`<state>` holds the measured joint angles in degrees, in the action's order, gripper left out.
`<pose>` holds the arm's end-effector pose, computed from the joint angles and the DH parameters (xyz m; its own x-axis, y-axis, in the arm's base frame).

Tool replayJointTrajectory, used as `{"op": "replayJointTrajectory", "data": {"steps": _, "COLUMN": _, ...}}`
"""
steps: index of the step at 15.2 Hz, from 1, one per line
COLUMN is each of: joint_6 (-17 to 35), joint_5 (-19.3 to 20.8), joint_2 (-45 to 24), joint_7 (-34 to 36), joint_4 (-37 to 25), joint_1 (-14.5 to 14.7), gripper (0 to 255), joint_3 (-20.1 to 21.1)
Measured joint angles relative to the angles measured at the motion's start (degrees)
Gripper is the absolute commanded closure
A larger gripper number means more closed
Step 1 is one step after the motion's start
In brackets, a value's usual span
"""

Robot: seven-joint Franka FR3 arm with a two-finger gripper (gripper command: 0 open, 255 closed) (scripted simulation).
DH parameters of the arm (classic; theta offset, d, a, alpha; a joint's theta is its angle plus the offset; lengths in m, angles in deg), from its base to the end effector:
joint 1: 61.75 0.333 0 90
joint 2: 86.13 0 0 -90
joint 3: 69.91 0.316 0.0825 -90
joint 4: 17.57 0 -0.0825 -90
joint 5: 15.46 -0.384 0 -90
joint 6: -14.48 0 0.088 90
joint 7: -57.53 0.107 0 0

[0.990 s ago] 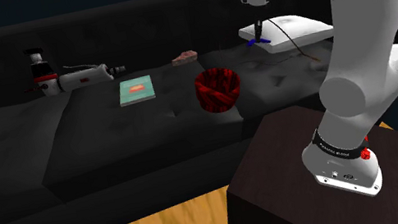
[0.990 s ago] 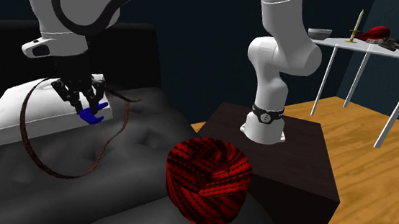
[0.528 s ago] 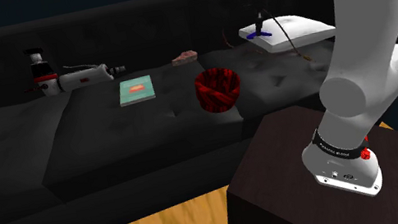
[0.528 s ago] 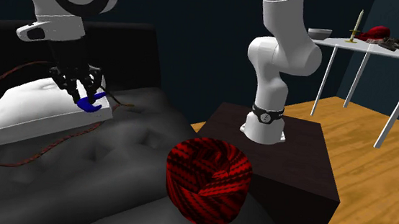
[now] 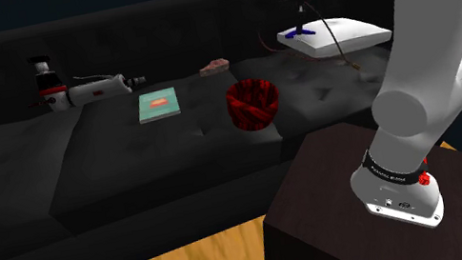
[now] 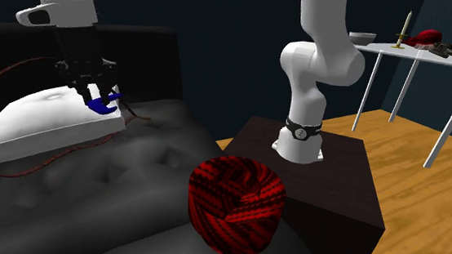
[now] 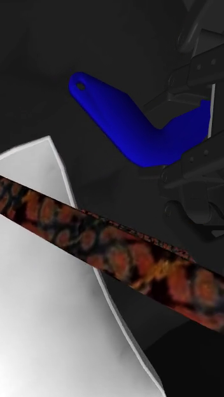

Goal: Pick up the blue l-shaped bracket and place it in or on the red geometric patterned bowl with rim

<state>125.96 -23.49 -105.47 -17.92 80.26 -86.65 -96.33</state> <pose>0.4249 -0.4749 0.4061 0.9264 0.3749 -0.0357 0.3728 -0.9264 -0.0540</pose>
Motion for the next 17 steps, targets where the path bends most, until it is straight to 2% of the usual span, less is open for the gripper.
{"op": "replayJointTrajectory", "data": {"steps": 10, "joint_6": 5.1, "joint_5": 6.3, "joint_2": 14.8, "joint_7": 14.0, "joint_4": 18.3, "joint_1": 9.6, "gripper": 255, "joint_3": 3.2}}
{"op": "replayJointTrajectory", "data": {"steps": 17, "joint_6": 6.2, "joint_5": 8.7, "joint_2": 22.4, "joint_7": 24.7, "joint_4": 26.4, "joint_1": 14.6, "gripper": 255, "joint_3": 7.7}}
